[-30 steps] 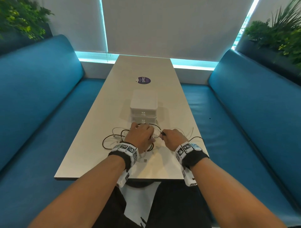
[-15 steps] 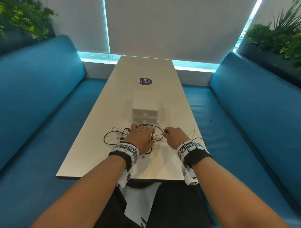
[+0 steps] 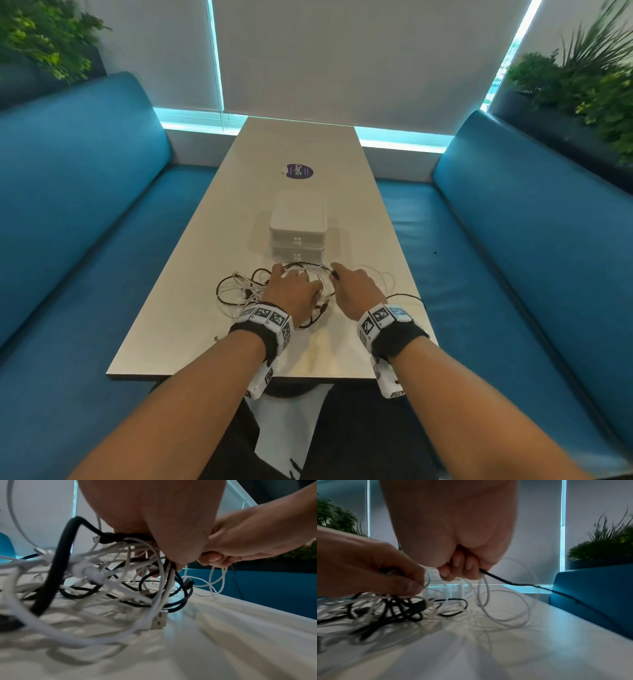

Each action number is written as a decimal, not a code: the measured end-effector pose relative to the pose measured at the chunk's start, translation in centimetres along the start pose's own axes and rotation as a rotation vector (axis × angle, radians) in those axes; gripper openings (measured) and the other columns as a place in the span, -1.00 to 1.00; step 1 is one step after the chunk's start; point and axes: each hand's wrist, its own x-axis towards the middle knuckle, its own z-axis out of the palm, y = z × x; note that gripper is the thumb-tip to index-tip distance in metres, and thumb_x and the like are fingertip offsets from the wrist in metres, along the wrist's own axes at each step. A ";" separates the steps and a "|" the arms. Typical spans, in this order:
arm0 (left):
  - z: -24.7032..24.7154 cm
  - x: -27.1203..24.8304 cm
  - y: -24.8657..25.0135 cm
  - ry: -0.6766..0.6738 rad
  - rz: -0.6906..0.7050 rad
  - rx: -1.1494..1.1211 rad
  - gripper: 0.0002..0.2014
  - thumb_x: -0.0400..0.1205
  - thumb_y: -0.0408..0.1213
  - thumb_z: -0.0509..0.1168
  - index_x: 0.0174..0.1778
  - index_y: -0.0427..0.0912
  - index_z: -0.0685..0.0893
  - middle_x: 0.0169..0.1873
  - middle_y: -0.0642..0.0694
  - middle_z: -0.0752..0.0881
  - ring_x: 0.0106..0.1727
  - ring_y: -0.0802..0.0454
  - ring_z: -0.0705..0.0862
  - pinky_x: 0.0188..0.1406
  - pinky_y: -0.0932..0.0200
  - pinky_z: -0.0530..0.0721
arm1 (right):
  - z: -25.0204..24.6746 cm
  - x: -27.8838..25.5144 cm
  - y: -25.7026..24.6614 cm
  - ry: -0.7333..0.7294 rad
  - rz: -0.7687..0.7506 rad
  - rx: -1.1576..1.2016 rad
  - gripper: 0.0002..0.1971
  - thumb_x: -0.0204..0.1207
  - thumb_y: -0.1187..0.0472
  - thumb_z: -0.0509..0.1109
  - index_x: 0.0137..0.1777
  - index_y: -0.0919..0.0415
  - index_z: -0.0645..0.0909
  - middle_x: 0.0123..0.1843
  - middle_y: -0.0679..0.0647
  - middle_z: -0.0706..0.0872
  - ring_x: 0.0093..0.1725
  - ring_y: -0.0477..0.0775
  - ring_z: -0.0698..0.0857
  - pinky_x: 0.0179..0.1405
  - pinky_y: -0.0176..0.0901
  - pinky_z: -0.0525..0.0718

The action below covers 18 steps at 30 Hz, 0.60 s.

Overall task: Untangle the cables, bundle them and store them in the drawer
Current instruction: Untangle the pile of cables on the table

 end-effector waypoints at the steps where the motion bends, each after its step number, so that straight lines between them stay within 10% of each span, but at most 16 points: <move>1: 0.0 0.0 0.0 -0.002 0.001 -0.006 -0.71 0.78 0.02 -0.01 0.15 0.12 0.62 0.03 -0.02 0.72 0.16 -0.09 0.63 0.36 -0.27 0.25 | 0.3 0.1 -0.2 -0.005 -0.029 0.026 -0.62 0.75 0.02 0.03 0.53 -0.01 0.32 0.02 0.30 0.69 -0.04 0.36 0.70 -0.07 0.11 0.68; 7: -0.1 0.6 -0.5 -0.093 0.050 0.047 -0.73 0.76 -0.04 0.06 0.27 0.20 0.61 0.06 0.00 0.70 0.21 -0.12 0.59 0.36 -0.31 0.25 | 0.7 0.1 -0.5 -0.054 -0.123 0.071 -0.55 0.75 0.08 0.04 0.63 -0.10 0.28 -0.03 0.28 0.69 -0.08 0.31 0.70 -0.08 0.05 0.66; 13: -0.9 1.0 -0.3 -0.117 0.027 0.009 -0.81 0.73 -0.07 0.08 0.03 0.09 0.61 -0.08 0.01 0.69 0.11 -0.08 0.62 0.34 -0.30 0.20 | 0.5 0.0 0.8 -0.125 -0.091 0.026 -0.76 0.72 0.06 0.16 0.13 0.14 0.60 -0.03 0.23 0.72 -0.07 0.28 0.70 -0.06 0.13 0.69; 18: -1.3 0.7 -1.0 -0.181 -0.011 -0.038 -0.78 0.68 -0.07 0.10 -0.05 0.07 0.67 -0.15 0.07 0.70 -0.03 -0.02 0.62 0.32 -0.20 0.22 | 0.5 -1.2 2.7 -0.173 0.035 -0.216 -0.71 0.74 0.11 0.13 0.30 0.16 0.60 0.17 0.22 0.70 0.10 0.26 0.72 0.09 0.09 0.70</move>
